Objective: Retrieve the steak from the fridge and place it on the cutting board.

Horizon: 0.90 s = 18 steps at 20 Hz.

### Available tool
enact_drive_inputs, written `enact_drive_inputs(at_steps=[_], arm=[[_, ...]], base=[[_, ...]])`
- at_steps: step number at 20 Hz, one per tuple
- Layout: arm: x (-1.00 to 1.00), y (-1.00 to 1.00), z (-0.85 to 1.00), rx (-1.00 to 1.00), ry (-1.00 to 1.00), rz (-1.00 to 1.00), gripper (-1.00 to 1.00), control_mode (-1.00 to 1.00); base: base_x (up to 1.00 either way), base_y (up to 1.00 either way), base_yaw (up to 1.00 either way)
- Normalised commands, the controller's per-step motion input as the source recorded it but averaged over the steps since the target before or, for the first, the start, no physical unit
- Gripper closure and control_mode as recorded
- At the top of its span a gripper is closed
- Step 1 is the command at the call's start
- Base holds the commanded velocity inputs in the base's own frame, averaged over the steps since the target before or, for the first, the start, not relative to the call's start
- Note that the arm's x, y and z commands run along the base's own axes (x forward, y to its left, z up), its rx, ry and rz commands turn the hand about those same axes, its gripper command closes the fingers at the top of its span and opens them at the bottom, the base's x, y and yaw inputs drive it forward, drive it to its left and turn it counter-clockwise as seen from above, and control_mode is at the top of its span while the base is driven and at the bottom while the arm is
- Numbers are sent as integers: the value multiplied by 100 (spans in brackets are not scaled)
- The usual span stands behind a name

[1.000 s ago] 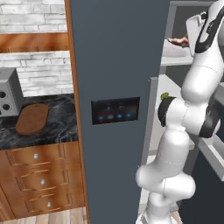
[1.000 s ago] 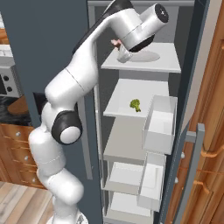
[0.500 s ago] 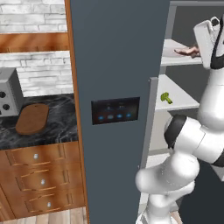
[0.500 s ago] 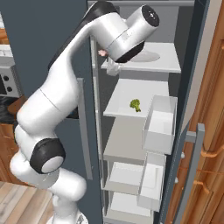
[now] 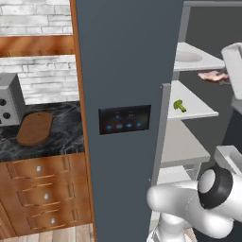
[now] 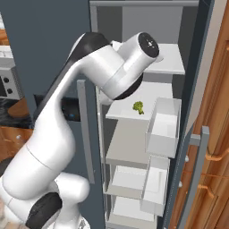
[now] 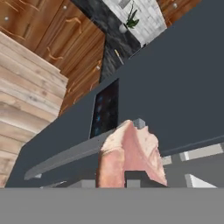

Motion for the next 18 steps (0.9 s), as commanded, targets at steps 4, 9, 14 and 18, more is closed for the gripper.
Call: enact_drive_inputs(at_steps=[4, 9, 14, 18], arm=[[-45, 19, -39, -1, 2, 0, 100, -100], [-3, 11, -40, 0, 3, 0, 100, -100], [3, 0, -6, 0, -2, 0, 100, 100], [0, 0, 0, 0, 0, 0, 100, 100]], base=[[0, 0, 0], [0, 0, 0], [1, 0, 0], [-63, 0, 0]])
